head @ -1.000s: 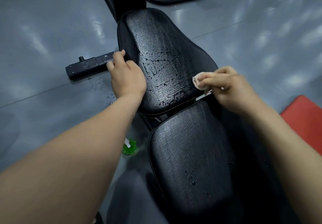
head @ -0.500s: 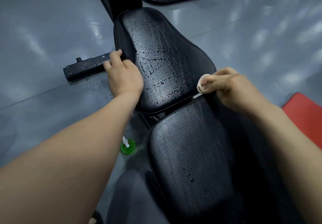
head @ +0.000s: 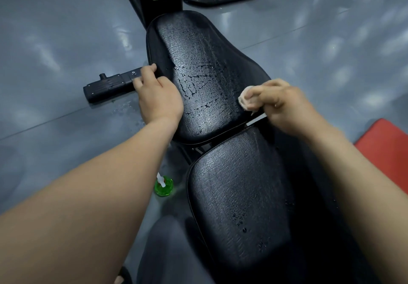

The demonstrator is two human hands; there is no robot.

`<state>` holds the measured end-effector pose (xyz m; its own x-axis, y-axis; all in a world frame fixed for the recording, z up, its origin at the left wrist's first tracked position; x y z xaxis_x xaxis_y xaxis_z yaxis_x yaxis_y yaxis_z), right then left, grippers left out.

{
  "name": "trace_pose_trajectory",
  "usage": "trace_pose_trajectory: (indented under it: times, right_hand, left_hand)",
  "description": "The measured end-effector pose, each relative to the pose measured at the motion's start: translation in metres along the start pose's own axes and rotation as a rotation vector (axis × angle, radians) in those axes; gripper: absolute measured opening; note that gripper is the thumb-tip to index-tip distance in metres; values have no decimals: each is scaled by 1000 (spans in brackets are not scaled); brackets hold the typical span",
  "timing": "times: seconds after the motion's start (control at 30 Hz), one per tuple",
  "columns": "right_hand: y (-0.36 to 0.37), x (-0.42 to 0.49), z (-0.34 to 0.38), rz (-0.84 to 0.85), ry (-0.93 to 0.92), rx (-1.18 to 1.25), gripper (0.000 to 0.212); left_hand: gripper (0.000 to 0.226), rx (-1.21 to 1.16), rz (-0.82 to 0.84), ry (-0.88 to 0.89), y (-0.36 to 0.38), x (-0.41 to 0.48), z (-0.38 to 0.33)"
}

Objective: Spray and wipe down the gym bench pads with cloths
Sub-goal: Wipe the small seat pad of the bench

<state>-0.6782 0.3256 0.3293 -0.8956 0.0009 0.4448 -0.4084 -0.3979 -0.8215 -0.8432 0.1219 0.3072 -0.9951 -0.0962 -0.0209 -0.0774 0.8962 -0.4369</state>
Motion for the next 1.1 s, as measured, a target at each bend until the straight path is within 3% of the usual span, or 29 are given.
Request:
trace_pose_trajectory:
  times: [0.07,0.2,0.27,0.43,0.5,0.57,0.73,0.87,1.1]
  right_hand:
    - [2,3,3,8,36,-23,34]
    - [23,7,52,211,-214,3,36]
    - [23,13,53,224,-242,24,36]
    - [13,65,-12,-13,133,6,40]
    - [15,88,-30,-8,308,-31,42]
    - [23,99,-33,-23,358,-41,42]
    - [34,52,12,25,139,-2,30]
    - [25,30,29,82,-79,38,40]
    - [40,149,-27,-48,140,-60,34]
  left_hand:
    - [43,-3,0,3,0,0,0]
    - [43,-11,4,-1,1,2,0]
    - [43,-11,5,-5,1,2,1]
    - [43,-14,-1,-9,3,3,1]
    - [42,-18,1,-7,3,3,1]
    - [42,-18,-2,-3,2,3,1]
    - [43,-46,23,-8,2,3,2]
    - [43,-73,32,-9,2,4,5]
    - [42,-52,17,-3,2,3,4]
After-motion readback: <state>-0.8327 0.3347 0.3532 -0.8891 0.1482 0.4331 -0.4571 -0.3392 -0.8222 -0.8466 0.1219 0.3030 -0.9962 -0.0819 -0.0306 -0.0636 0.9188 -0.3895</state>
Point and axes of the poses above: each hand's wrist, its own x-axis towards the middle knuckle, its own y-axis out of the palm, z = x × y, the point moved 2 cm from there along x, towards the middle knuckle, and after that the axes turned 3 degrees about -y, right-handed, at the moved point
